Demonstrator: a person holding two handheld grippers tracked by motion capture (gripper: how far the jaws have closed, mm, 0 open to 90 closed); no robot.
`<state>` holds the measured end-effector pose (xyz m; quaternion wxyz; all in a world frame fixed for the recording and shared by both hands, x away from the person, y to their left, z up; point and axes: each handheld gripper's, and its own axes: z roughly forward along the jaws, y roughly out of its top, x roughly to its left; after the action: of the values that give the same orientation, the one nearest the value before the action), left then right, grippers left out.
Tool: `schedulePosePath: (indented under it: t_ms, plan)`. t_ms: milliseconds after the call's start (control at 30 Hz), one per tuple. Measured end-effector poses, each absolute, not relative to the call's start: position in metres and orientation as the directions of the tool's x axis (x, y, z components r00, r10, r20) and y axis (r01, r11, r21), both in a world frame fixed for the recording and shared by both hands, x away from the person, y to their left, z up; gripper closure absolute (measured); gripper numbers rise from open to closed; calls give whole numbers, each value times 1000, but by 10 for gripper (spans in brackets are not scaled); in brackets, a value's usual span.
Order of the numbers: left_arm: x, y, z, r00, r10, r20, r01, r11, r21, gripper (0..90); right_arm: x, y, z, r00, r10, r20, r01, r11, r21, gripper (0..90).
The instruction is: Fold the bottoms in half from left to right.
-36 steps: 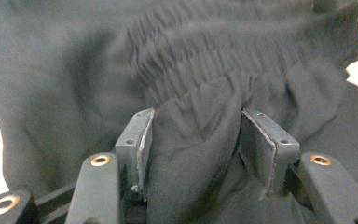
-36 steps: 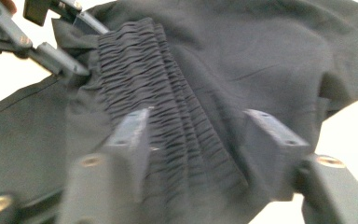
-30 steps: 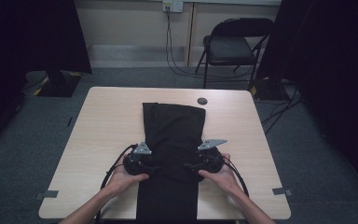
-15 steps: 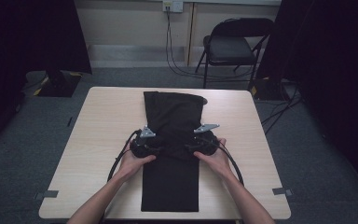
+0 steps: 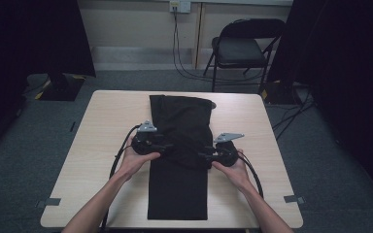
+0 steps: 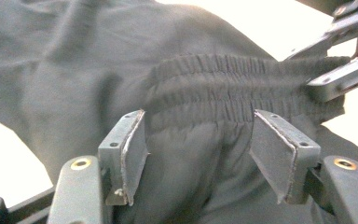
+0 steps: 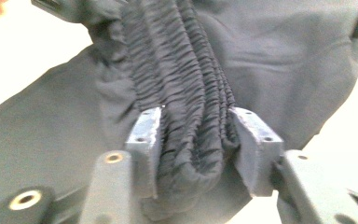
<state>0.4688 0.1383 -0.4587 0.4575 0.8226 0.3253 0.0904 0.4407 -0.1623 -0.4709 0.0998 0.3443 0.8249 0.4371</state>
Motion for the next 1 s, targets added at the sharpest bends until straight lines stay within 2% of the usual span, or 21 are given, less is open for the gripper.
schedulePosePath:
  t_ms: [100, 200, 333, 467, 533, 633, 733, 833, 1000]
  plan:
    - [476, 127, -463, 775, 609, -169, 466, -370, 804, 341, 437, -162, -467, -769, 621, 151, 463, 379, 801, 599]
    - [473, 120, -469, 792, 599, -119, 458, -454, 765, 334, 430, -161, -465, -795, 590, 141, 443, 407, 799, 595]
    - [455, 132, -465, 810, 583, -62, 395, -465, 792, 530, 417, -164, -462, -818, 558, 137, 425, 425, 799, 556]
    - [436, 143, -459, 848, 524, -78, 367, -476, 799, 553, 405, -162, -462, -833, 538, 131, 417, 454, 787, 471]
    - [429, 149, -457, 869, 485, -102, 362, -482, 798, 563, 400, -161, -462, -840, 524, 139, 417, 461, 783, 455]
    - [416, 156, -451, 892, 444, -91, 332, -505, 796, 534, 391, -158, -463, -862, 491, 122, 394, 499, 772, 445]
    - [409, 158, -454, 878, 475, -60, 334, -519, 787, 393, 386, -158, -463, -852, 512, 110, 394, 487, 780, 349]
    - [415, 152, -463, 863, 502, -54, 356, -529, 770, 310, 389, -160, -462, -844, 523, 118, 405, 478, 779, 306]
    - [422, 139, -474, 866, 499, -40, 358, -561, 746, 306, 388, -154, -474, -843, 522, 127, 424, 501, 755, 263]
